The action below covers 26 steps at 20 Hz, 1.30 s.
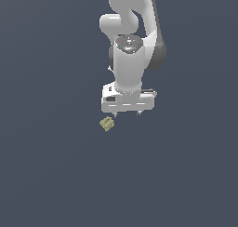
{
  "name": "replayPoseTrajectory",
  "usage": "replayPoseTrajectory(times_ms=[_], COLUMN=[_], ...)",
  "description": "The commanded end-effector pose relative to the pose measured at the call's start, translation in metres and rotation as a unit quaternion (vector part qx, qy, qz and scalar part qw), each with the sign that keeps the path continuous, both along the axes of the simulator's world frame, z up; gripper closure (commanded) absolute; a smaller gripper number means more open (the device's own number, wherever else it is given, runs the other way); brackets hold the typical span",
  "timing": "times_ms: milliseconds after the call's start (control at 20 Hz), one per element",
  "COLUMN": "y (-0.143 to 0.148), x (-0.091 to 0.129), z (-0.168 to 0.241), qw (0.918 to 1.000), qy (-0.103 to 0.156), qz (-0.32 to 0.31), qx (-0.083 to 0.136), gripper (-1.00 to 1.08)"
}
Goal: Pick up the object and move it to a goal position.
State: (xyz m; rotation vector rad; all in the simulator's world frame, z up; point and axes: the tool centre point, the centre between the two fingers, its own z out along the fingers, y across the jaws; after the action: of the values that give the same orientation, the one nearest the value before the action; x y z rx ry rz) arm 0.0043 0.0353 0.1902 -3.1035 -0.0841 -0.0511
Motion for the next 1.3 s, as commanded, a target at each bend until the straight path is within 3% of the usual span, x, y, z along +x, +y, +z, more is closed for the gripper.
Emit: replayPoseTrajectory(times_ms=[0,750,1250], y=[-0.001,-0.028,-0.063], x=[0.000,-0.009,-0.024], z=[-0.001,-0.026,-0.059], qw=[1.0000,0.9965,0.9803], qy=[0.000,0.002,0.005], qz=[0.001,0.083,0.197], qx=[0.000,-0.011,-0.020], gripper=[-0.92,-0.92,-0.92])
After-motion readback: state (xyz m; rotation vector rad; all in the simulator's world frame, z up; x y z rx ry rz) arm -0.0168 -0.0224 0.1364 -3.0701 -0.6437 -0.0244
